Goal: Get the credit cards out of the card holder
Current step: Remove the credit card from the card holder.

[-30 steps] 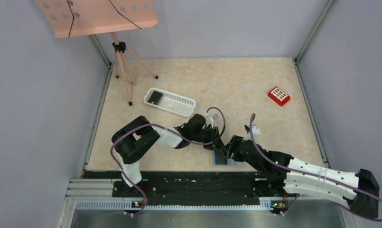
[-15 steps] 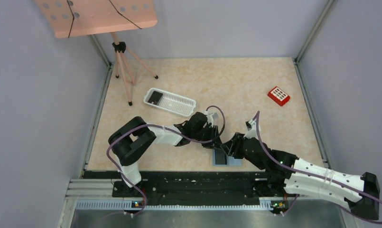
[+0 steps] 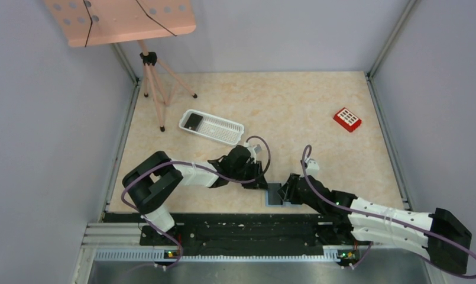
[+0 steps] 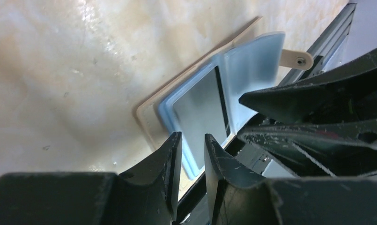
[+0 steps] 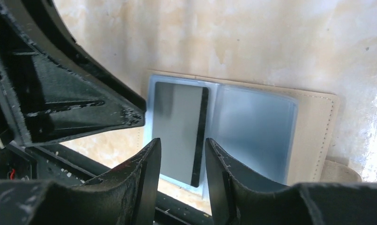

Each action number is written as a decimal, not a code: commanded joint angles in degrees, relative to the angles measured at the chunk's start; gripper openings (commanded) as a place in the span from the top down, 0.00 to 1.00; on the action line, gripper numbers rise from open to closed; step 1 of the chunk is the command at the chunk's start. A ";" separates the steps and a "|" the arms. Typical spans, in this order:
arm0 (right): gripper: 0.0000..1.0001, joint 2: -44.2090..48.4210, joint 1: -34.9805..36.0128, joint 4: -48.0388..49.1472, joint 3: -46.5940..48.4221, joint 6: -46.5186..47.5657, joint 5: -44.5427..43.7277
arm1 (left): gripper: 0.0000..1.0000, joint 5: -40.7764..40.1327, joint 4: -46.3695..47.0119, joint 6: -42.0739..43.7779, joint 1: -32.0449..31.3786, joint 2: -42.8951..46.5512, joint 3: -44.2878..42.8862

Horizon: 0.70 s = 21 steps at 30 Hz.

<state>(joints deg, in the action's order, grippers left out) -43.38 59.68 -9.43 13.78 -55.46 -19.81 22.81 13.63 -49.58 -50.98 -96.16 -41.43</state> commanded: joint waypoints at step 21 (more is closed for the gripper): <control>0.67 -6.48 -8.56 13.94 -6.00 2.35 11.67 | 0.76 0.34 5.49 -1.13 0.19 -0.37 4.28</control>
<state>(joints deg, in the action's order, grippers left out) -48.97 52.14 2.52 8.86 -53.58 -9.10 22.26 16.71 -50.89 -50.87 -96.16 -37.78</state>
